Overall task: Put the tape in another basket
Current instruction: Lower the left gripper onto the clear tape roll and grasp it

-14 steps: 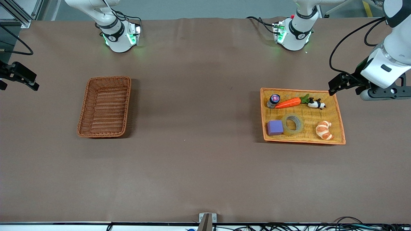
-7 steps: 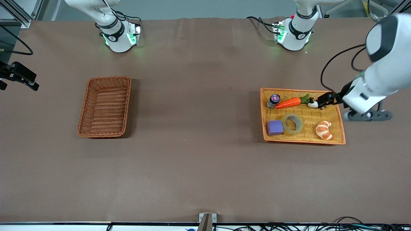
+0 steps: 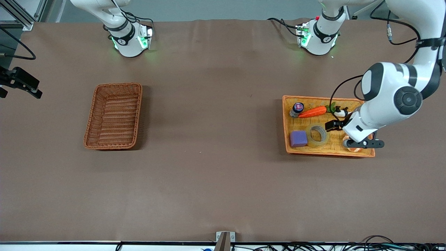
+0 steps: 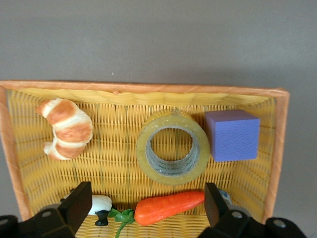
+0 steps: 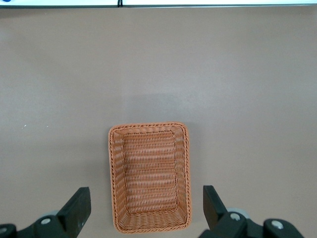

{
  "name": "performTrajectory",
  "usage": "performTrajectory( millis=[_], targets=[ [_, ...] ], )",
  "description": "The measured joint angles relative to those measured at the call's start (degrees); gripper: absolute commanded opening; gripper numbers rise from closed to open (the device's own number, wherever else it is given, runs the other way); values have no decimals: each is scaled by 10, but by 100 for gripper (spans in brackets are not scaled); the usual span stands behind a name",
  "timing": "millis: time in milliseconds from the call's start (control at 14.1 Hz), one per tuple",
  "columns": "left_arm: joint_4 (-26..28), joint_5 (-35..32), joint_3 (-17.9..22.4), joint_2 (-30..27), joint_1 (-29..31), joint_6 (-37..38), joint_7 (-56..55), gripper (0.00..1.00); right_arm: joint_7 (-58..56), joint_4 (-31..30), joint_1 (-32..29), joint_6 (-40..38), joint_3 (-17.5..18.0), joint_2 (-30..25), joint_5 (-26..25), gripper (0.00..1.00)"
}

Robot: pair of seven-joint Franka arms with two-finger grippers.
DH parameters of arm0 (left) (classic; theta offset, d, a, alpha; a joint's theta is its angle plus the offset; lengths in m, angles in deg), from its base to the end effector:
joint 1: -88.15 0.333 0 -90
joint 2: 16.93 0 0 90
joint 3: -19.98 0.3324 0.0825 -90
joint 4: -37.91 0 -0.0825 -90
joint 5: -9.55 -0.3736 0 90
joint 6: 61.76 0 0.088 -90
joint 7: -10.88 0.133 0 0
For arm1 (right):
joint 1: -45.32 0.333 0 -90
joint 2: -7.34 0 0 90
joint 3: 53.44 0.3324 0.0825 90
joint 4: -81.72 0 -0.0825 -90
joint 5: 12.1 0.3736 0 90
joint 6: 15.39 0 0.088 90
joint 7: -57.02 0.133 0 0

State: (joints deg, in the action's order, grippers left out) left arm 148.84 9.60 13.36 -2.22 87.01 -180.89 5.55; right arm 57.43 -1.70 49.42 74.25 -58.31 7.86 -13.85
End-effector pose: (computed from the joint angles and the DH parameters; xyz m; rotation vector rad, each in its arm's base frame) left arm 0.5832 -0.0770 0.3418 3.1186 -0.0621 -0.1790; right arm 0.5490 -0.0112 0.6626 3.1060 -0.0346 0.1545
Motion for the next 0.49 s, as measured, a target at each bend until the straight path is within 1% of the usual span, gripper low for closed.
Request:
performTrajectory(
  millis=[495],
  targets=[
    [5,-2,0,86,-1,-58,1,100,0,0,0,0,0,0,0,100]
  ],
)
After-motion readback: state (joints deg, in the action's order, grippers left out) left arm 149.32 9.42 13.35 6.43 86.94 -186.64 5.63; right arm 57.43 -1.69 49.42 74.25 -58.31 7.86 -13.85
